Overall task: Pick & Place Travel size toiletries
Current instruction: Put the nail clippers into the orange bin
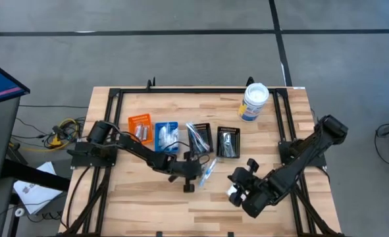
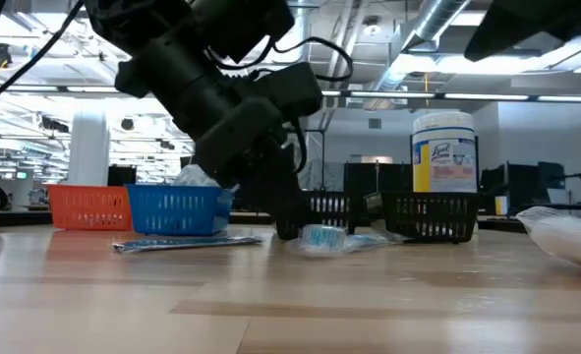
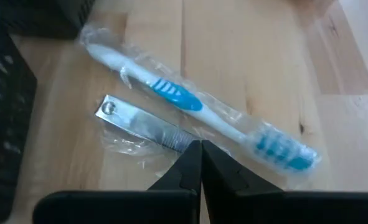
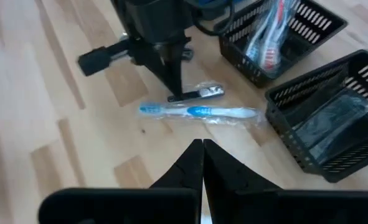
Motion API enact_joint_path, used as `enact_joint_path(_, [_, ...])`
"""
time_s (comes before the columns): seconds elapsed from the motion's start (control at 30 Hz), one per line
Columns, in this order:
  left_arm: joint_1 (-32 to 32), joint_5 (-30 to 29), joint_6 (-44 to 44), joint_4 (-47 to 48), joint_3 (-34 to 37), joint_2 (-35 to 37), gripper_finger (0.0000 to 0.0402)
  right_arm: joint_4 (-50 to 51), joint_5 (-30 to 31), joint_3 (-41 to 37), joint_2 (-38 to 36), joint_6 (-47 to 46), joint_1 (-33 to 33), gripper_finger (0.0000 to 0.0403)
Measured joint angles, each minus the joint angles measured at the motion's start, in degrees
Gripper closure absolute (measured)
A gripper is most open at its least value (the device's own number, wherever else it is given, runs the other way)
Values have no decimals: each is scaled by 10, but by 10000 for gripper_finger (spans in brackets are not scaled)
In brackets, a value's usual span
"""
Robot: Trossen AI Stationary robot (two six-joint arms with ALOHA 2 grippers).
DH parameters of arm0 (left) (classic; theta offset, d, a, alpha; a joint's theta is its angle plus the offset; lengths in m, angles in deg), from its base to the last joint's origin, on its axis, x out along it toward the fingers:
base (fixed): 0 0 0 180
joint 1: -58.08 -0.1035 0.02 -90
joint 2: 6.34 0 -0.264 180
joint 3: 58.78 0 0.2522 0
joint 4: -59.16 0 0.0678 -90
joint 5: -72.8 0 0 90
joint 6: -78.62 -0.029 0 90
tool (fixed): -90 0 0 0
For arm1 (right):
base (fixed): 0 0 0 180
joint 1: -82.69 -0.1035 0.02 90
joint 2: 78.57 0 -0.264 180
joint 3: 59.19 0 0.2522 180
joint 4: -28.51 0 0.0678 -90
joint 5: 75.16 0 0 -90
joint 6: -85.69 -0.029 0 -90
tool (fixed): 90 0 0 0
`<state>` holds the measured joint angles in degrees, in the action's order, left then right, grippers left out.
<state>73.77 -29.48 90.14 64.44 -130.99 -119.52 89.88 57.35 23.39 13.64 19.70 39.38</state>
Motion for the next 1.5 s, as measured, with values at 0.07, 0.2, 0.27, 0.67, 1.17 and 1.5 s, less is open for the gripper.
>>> enact_joint_path(0.07, [2,9,12,16,0,2,401,-1,-6,1,-1,0,0,403])
enact_joint_path(0.2, [21,-5,33,65,-1,3,401,-1,-9,1,0,1,-4,403])
enact_joint_path(0.27, [31,-13,43,75,-2,4,402,-1,-9,1,0,1,-8,403])
enact_joint_path(0.67, [96,-61,114,198,0,32,402,8,-10,1,0,21,-4,403])
enact_joint_path(1.17, [163,-189,258,249,113,242,398,14,-15,1,0,66,25,403])
enact_joint_path(1.5, [88,-123,343,102,155,246,276,11,-22,1,0,107,50,403])
